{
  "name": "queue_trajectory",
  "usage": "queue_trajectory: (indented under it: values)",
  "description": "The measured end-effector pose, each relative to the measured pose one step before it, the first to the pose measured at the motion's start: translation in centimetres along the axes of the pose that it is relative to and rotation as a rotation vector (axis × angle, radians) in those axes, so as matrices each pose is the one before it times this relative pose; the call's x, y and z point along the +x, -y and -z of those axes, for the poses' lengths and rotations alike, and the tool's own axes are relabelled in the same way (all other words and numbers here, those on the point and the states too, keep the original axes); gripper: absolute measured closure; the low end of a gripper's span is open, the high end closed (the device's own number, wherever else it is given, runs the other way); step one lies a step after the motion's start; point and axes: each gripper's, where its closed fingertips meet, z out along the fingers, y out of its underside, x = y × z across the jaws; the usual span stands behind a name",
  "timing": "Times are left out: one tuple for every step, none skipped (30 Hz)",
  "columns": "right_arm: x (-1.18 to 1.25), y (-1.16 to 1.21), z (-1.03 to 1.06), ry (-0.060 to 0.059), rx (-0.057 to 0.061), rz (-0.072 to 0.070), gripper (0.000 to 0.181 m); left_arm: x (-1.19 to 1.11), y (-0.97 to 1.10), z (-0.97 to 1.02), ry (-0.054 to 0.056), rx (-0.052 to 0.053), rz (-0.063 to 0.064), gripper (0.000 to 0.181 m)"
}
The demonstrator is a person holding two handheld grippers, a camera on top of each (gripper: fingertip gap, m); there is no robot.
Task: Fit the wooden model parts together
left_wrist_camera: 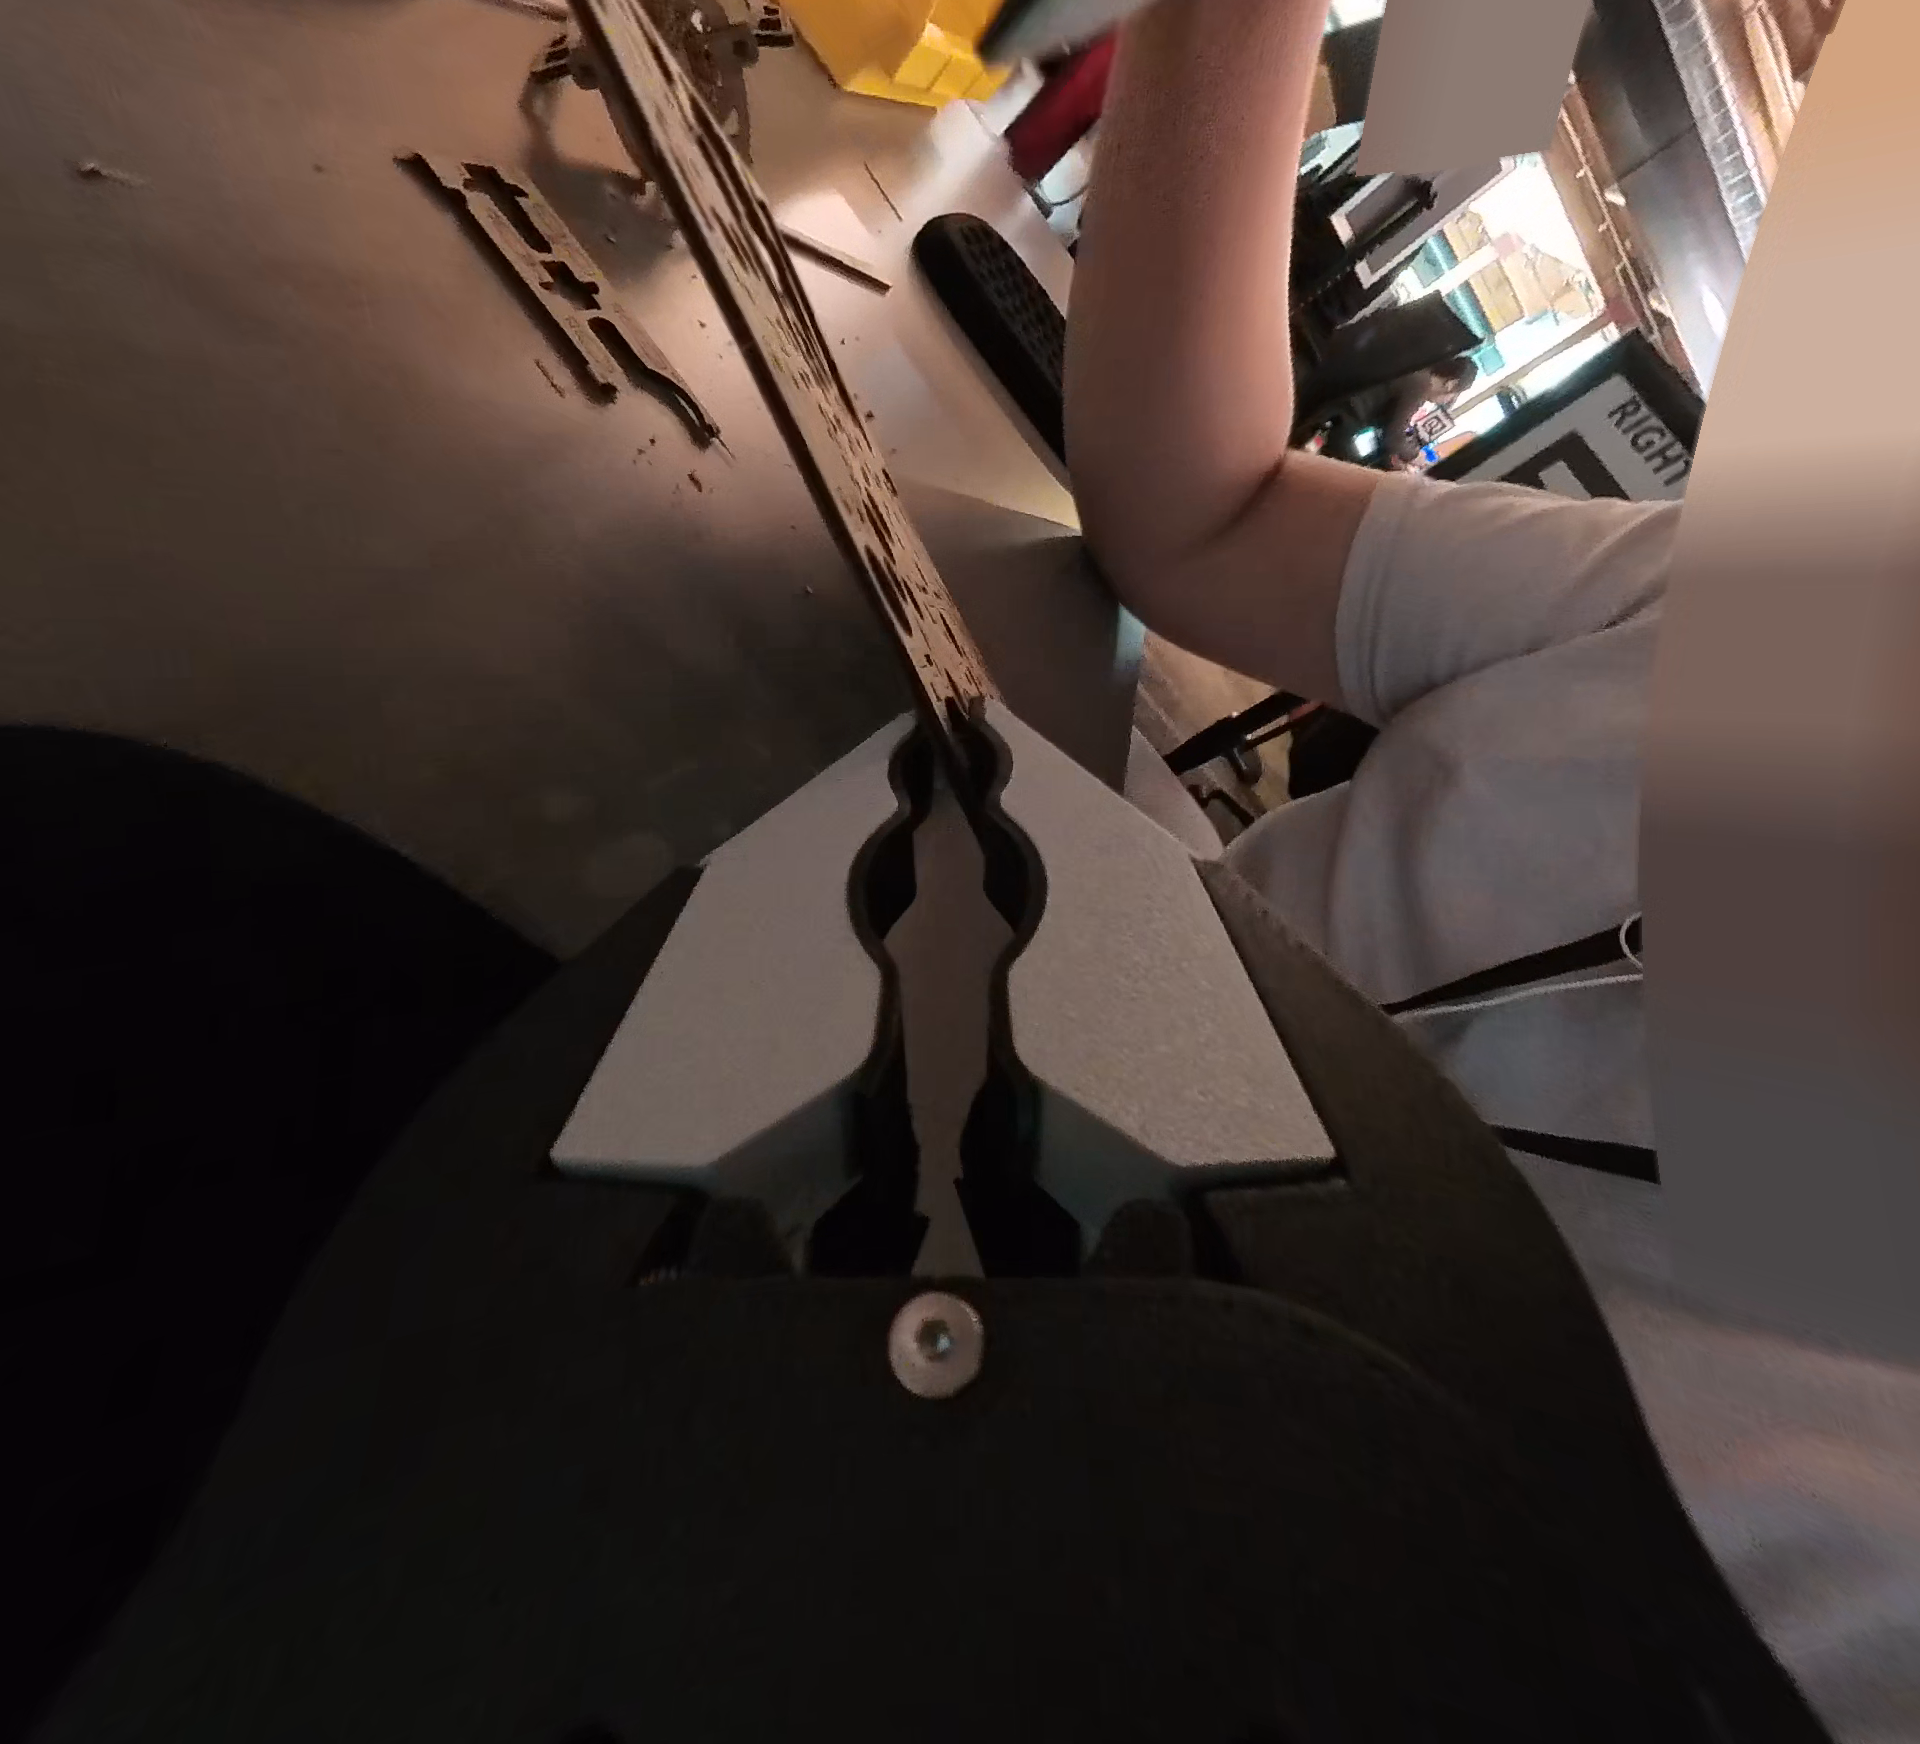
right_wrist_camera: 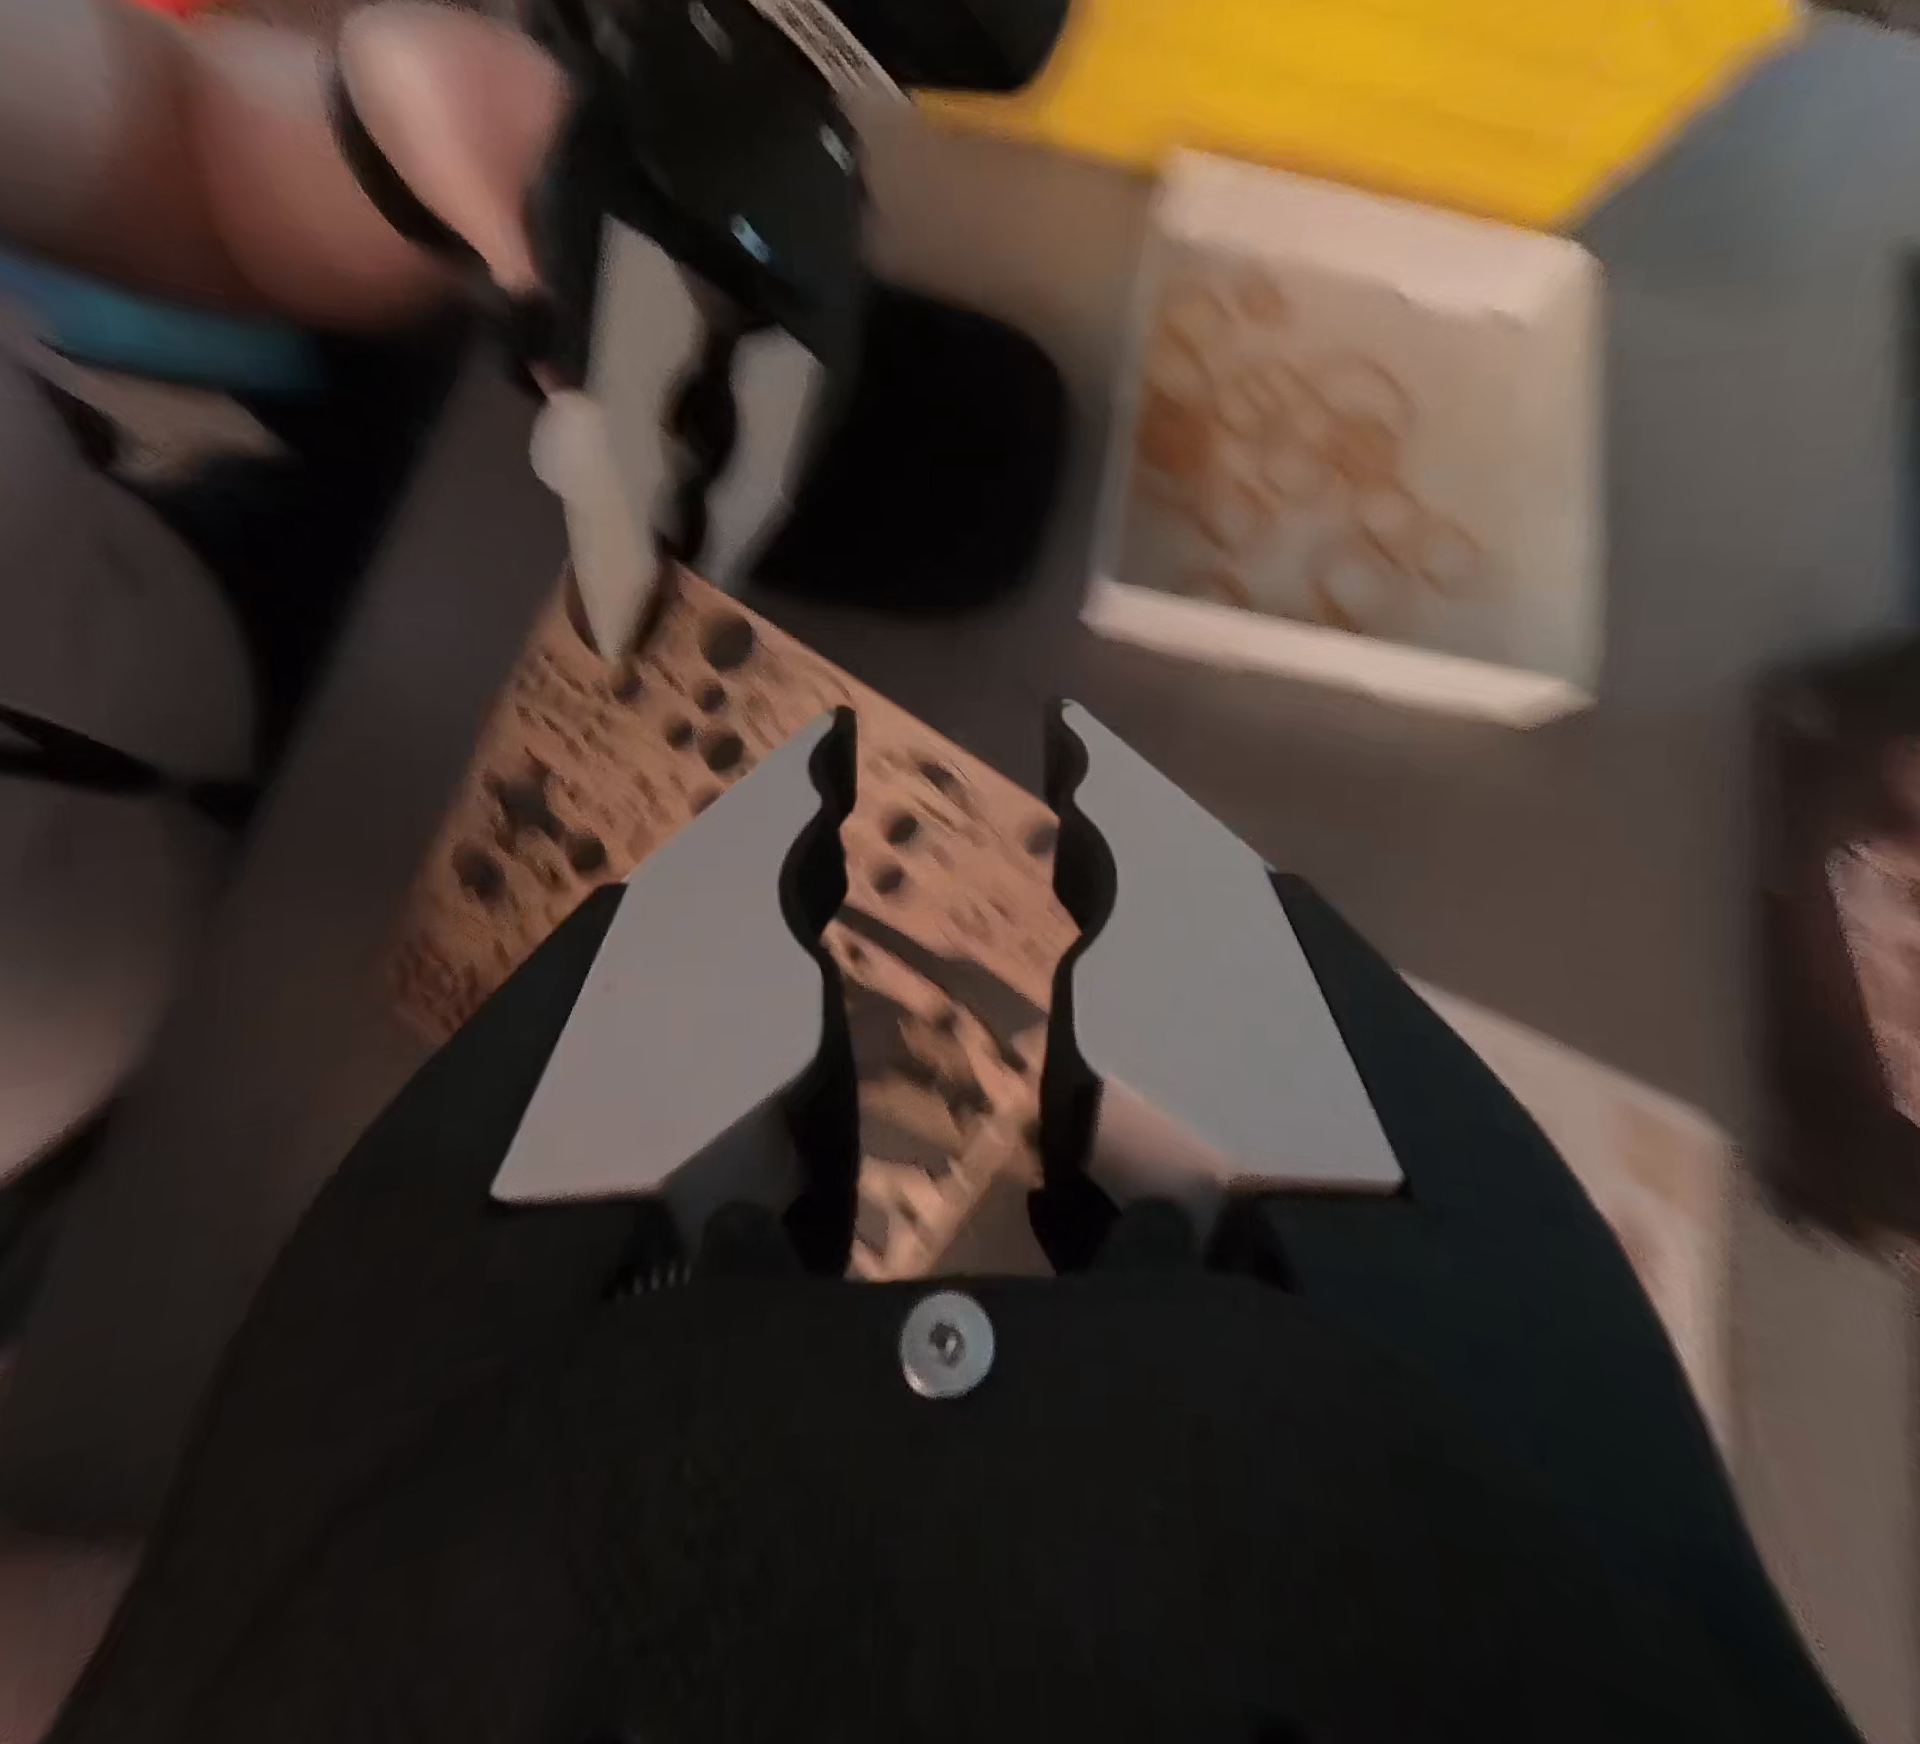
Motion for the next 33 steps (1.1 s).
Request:
queue_trajectory:
  values:
    - [0.235, 0.078, 0.871, 0.0009, -0.0006, -0.0070, 0.148, 0.022, 0.158, 0.015, -0.0024, -0.0096, -0.0061, 0.177]
    - [0.162, 0.298, 0.983, 0.0032, 0.0153, -0.0130, 0.150, 0.009, 0.164, 0.018, -0.0029, -0.0137, -0.0059, 0.178]
    - [0.157, 0.181, 0.945, -0.0050, 0.0108, -0.0112, 0.151, -0.021, 0.195, 0.035, 0.0000, -0.0173, -0.0083, 0.178]
    - [0.357, -0.043, 0.958, -0.0232, -0.0006, -0.0031, 0.151, -0.061, 0.219, 0.030, 0.0027, -0.0180, -0.0110, 0.177]
    - [0.577, -0.238, 0.787, -0.0392, -0.0062, 0.0053, 0.151, -0.083, 0.218, -0.005, 0.0013, -0.0148, -0.0095, 0.177]
    - [0.366, -0.294, 0.914, -0.0376, -0.0055, 0.0060, 0.151, -0.055, 0.147, -0.054, -0.0050, -0.0104, -0.0042, 0.177]
    - [0.150, -0.373, 0.846, -0.0252, -0.0051, 0.0035, 0.151, -0.031, 0.108, -0.086, -0.0117, -0.0039, 0.0000, 0.177]
    - [0.129, -0.520, 0.688, -0.0166, -0.0065, 0.0030, 0.151, -0.066, 0.052, -0.101, -0.0136, 0.0047, 0.0051, 0.177]
    - [0.084, -0.505, 0.755, -0.0171, -0.0071, 0.0044, 0.151, -0.118, -0.045, -0.100, -0.0119, 0.0069, 0.0151, 0.177]
    - [0.104, -0.392, 0.631, -0.0122, -0.0020, 0.0033, 0.151, -0.146, -0.178, -0.100, -0.0083, 0.0026, 0.0223, 0.177]
    - [-0.054, -0.262, 0.540, 0.0019, 0.0048, -0.0009, 0.151, -0.154, -0.216, -0.091, -0.0035, -0.0012, 0.0156, 0.177]
    - [-0.103, 0.047, 0.265, 0.0154, 0.0178, -0.0019, 0.151, -0.197, -0.194, -0.131, 0.0031, -0.0023, 0.0129, 0.176]
    - [-0.053, 0.317, 0.006, 0.0243, 0.0282, -0.0045, 0.151, -0.168, -0.193, -0.169, 0.0040, -0.0048, 0.0104, 0.176]
    - [-0.028, 0.218, -0.180, 0.0291, 0.0243, -0.0113, 0.151, -0.034, -0.128, -0.161, 0.0004, -0.0057, 0.0026, 0.176]
    - [0.061, 0.114, -0.519, 0.0339, 0.0146, -0.0191, 0.151, 0.037, -0.058, -0.087, 0.0007, -0.0042, -0.0053, 0.176]
    - [0.009, -0.254, -0.676, 0.0339, -0.0084, -0.0216, 0.150, 0.044, -0.031, -0.047, 0.0017, -0.0027, -0.0066, 0.176]
    - [0.152, -0.606, -1.006, 0.0338, -0.0304, -0.0141, 0.150, 0.009, -0.011, -0.004, 0.0012, -0.0006, -0.0028, 0.175]
    - [-0.198, -0.729, -0.668, 0.0329, -0.0364, -0.0038, 0.150, -0.012, -0.024, 0.004, 0.0003, 0.0011, 0.0007, 0.175]
    - [-0.232, -0.898, -0.604, 0.0302, -0.0398, -0.0038, 0.151, 0.005, -0.040, 0.010, -0.0017, 0.0013, 0.0012, 0.176]
    - [-0.234, -0.870, -0.439, 0.0254, -0.0405, -0.0082, 0.153, 0.057, -0.036, 0.018, -0.0036, 0.0015, -0.0003, 0.176]
    - [-0.153, -0.752, -0.331, 0.0190, -0.0335, -0.0112, 0.153, 0.032, -0.022, 0.017, -0.0017, 0.0020, -0.0011, 0.176]
    - [-0.080, -0.532, -0.153, 0.0121, -0.0235, -0.0123, 0.154, 0.007, -0.017, 0.007, -0.0007, 0.0012, 0.0003, 0.176]
    - [0.033, -0.297, -0.009, 0.0069, -0.0089, -0.0102, 0.157, 0.007, -0.016, 0.010, -0.0012, 0.0010, 0.0018, 0.176]
    - [0.123, -0.110, 0.056, 0.0017, 0.0052, -0.0094, 0.157, 0.013, 0.009, 0.032, -0.0022, 0.0020, 0.0015, 0.176]
    - [0.129, 0.054, 0.089, -0.0006, 0.0077, -0.0093, 0.157, 0.026, 0.015, 0.026, -0.0023, 0.0027, 0.0009, 0.176]
    - [0.099, 0.061, 0.058, -0.0006, 0.0056, -0.0072, 0.158, 0.012, 0.008, 0.030, -0.0013, 0.0021, 0.0008, 0.176]
    - [0.022, 0.078, -0.030, 0.0008, 0.0031, -0.0029, 0.158, 0.019, -0.006, 0.014, -0.0007, 0.0011, -0.0001, 0.176]
    - [-0.051, -0.005, -0.089, 0.0029, -0.0030, 0.0006, 0.158, 0.019, -0.012, 0.013, -0.0004, 0.0003, -0.0013, 0.176]
    - [-0.092, -0.080, -0.081, 0.0039, -0.0078, 0.0044, 0.157, 0.021, -0.020, 0.007, -0.0001, -0.0001, -0.0010, 0.176]
    - [-0.088, -0.068, -0.131, 0.0044, -0.0046, 0.0082, 0.157, -0.007, -0.008, -0.002, 0.0000, -0.0002, 0.0001, 0.176]
    - [-0.140, 0.086, -0.176, 0.0091, 0.0012, 0.0092, 0.157, -0.009, 0.006, 0.007, 0.0006, 0.0003, 0.0006, 0.176]
    - [-0.183, 0.211, -0.263, 0.0149, 0.0060, 0.0077, 0.157, -0.021, -0.003, -0.004, 0.0010, 0.0002, 0.0000, 0.176]
    - [-0.123, 0.220, -0.329, 0.0152, 0.0053, 0.0056, 0.157, -0.001, -0.009, -0.018, 0.0012, -0.0007, -0.0007, 0.176]
